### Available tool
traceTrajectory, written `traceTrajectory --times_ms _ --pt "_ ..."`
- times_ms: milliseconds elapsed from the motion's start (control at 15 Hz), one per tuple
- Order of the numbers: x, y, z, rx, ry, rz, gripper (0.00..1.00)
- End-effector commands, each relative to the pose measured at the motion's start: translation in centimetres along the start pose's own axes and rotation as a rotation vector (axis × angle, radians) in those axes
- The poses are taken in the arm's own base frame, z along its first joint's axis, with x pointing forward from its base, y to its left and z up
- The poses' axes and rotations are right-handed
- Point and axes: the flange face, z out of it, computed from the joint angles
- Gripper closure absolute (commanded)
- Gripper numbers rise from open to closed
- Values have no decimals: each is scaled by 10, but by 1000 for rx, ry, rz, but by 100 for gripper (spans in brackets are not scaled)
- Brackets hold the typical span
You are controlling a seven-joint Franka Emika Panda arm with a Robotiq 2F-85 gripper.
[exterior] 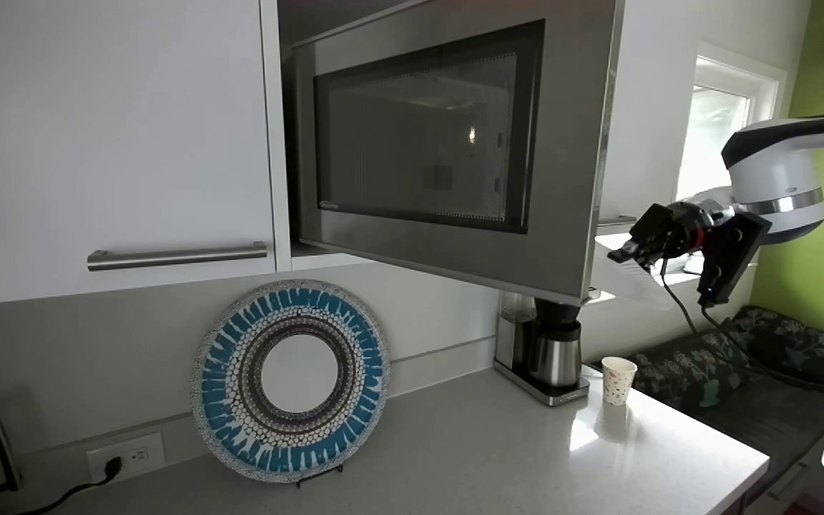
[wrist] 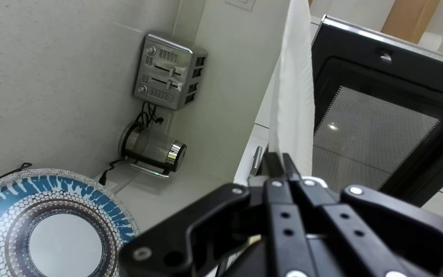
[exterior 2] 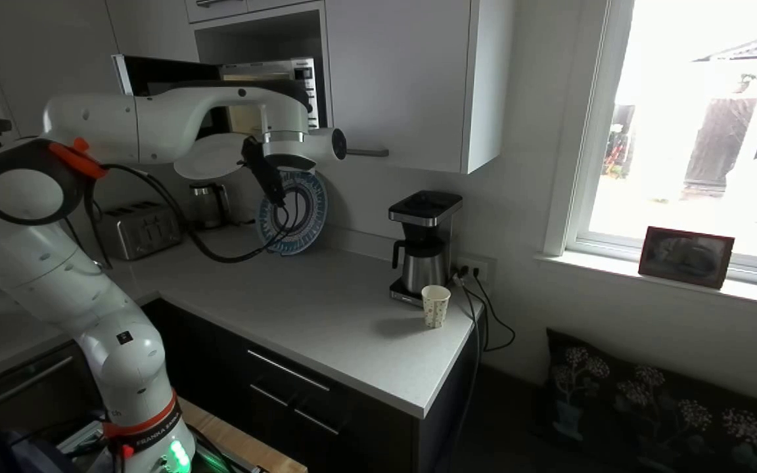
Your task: Put the plate in the microwave and then close the microwave door
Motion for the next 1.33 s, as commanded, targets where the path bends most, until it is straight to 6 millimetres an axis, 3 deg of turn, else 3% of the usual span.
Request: traceTrajectory --times_ms 0,667,933,1000,1267 --pt "13 -10 2 26 24 -31 100" --pt "65 -42 23 2 158 43 100" --pt "74 -57 32 -30 210 66 100" --pt "70 -50 28 -22 181 47 99" --pt "74 -55 31 -33 196 48 99"
